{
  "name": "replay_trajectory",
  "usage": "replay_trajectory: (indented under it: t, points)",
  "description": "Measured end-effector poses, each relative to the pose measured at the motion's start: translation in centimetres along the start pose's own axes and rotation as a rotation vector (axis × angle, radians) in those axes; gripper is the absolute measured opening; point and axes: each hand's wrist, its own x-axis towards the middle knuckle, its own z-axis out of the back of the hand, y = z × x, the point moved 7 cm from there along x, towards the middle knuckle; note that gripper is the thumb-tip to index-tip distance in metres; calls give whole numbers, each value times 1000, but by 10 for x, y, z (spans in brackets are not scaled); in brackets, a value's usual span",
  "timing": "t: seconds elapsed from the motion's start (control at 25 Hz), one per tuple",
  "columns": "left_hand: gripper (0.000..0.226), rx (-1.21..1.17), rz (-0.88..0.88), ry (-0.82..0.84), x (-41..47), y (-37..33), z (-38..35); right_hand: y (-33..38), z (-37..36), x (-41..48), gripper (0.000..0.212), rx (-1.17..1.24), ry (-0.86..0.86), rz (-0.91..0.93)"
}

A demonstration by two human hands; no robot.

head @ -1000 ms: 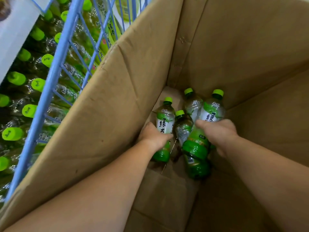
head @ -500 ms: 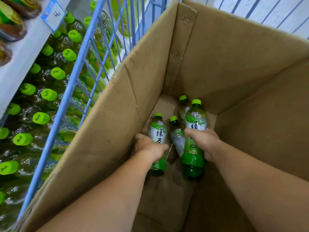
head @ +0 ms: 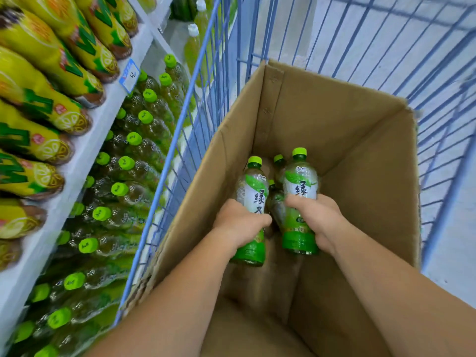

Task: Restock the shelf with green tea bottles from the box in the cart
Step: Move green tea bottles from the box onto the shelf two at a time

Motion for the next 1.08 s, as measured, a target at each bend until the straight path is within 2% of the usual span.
replay_trajectory:
  t: [0.12, 0.24, 0.44, 0.64, 0.84, 1.08]
  points:
    - [58, -31, -72, -22, -49, -14, 30, 17, 15, -56, 31, 22, -5, 43]
    - [53, -59, -144, -12, -98, -27, 58, 28, 31, -113, 37, 16, -20, 82]
    - [37, -130, -295, -16, -178, -41, 105, 37, 50, -202, 14, -23, -44, 190]
    - [36, -204, -408, -25, -238, -29, 134, 36, 45, -276, 15, -107, -4, 289]
    - [38, -306, -451, -195, -282, -5, 177, 49, 32, -325, 55, -209, 98, 405]
    - [44, -420, -398, -454, -360, 51, 196, 48, 21, -364, 48, -361, 357, 538]
